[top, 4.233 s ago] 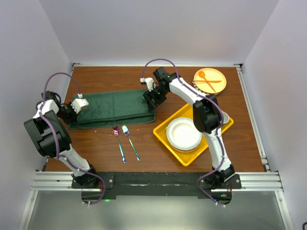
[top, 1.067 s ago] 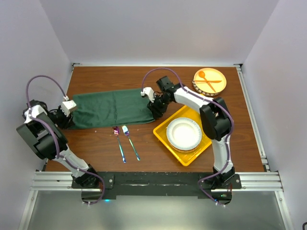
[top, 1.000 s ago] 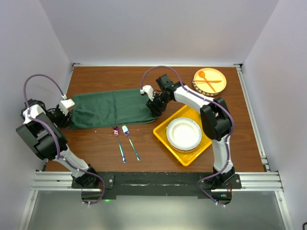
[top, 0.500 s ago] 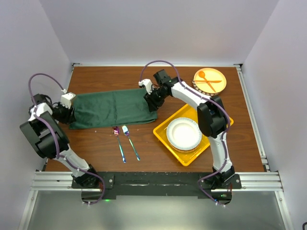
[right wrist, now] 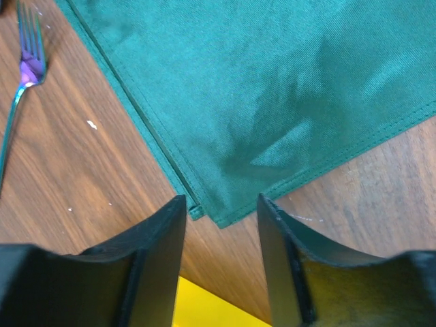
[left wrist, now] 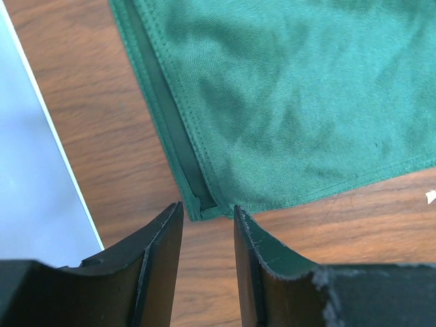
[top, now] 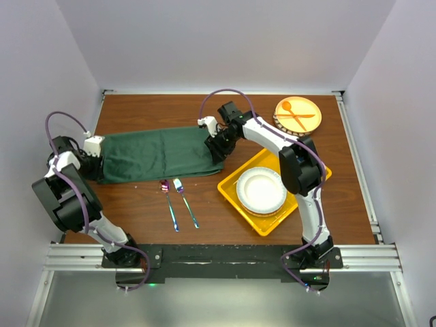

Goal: Fold the napkin into a case and place the utensils inside
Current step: Fold and flatten the napkin at the center of the board.

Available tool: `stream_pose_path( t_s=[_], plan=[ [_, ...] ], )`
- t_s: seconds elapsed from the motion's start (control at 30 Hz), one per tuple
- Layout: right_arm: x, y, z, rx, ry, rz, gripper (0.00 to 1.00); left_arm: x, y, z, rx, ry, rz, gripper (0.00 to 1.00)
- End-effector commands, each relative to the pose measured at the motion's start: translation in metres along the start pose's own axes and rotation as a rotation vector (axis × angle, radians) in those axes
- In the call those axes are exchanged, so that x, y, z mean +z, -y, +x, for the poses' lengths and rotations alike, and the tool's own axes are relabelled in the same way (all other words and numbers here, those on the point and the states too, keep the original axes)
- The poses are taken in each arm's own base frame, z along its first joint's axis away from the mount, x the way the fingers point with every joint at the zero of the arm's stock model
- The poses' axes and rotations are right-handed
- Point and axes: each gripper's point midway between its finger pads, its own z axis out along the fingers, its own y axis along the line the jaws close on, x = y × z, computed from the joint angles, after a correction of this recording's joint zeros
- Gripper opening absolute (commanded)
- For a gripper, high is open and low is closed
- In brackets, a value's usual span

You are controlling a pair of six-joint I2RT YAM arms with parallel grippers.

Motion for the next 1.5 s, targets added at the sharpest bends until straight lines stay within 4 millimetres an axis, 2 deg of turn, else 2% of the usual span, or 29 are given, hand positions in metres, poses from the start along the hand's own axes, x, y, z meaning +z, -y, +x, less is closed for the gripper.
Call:
stream_pose_path(
  t_s=[0.0,0.3,0.47,0.7,0.83,1.07,1.2,1.23,1.3,1.37,1.47],
  plan=[
    [-0.023,-0.007,-0.012,-0.035,0.028,0.030,0.52,-0.002,-0.006,-0.005,-0.038,0.017,-0.034,0.40],
    [-0.027,-0.008,-0.010,-0.037,0.029,0.040,0.53,0.010,0.008,-0.007,-0.007,0.020,0.026,0.36],
    [-0.028,-0.009,-0.013,-0.025,0.041,0.041,0.53,0.018,0.003,-0.003,-0.021,-0.011,0.011,0.34],
    [-0.027,-0.008,-0.015,-0.026,0.042,0.042,0.53,0.026,0.008,0.007,-0.015,-0.056,0.017,0.30],
    [-0.027,-0.006,-0.018,-0.027,0.044,0.041,0.53,0.020,0.007,0.001,-0.014,-0.036,0.004,0.16],
    [-0.026,-0.004,-0.021,-0.030,0.046,0.044,0.54,0.007,-0.001,-0.016,-0.008,0.006,-0.022,0.00],
    [-0.024,-0.005,-0.019,-0.030,0.042,0.039,0.54,0.001,-0.003,-0.025,-0.015,0.011,-0.021,0.07],
    [-0.025,-0.004,-0.018,-0.029,0.042,0.039,0.54,0.000,-0.003,-0.025,-0.015,0.012,-0.022,0.13],
    [-0.025,-0.005,-0.019,-0.030,0.043,0.040,0.54,-0.001,-0.003,-0.026,-0.012,0.014,-0.023,0.18],
    [-0.024,-0.004,-0.019,-0.028,0.043,0.040,0.54,0.000,-0.001,-0.025,-0.013,0.011,-0.019,0.18],
    [-0.025,-0.004,-0.020,-0.030,0.047,0.041,0.54,0.002,0.000,-0.024,-0.017,0.007,-0.010,0.12]
  ],
)
